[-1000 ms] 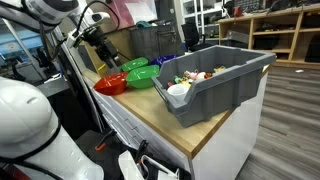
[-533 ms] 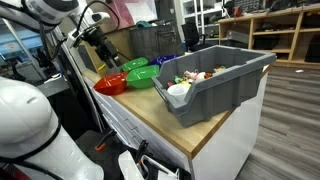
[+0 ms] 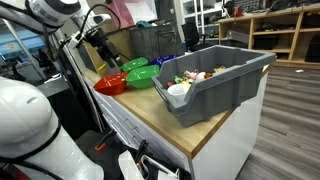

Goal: Put the red bowl in the left green bowl

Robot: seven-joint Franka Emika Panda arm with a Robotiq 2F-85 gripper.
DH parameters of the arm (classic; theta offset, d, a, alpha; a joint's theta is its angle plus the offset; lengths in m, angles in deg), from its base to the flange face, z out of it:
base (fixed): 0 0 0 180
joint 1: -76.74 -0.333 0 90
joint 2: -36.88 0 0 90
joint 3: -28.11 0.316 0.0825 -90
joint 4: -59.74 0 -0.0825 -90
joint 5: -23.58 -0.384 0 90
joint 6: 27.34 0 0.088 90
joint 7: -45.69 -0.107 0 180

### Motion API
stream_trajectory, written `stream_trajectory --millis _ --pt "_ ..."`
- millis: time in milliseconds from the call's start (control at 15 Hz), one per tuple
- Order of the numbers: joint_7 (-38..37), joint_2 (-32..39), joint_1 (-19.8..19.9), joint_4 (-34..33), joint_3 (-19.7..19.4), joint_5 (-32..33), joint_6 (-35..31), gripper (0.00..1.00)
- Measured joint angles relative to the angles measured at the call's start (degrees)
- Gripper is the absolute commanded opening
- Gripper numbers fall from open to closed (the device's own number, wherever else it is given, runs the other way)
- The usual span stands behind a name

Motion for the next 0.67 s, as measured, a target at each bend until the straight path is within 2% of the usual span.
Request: stream_trajectory --millis 267,667 --pt "-3.4 5.9 0.0 -1.0 0.8 0.0 -5.4 1.0" --pt "-4.2 19.7 -0.1 -7.0 0.1 -0.1 -12.5 1.0"
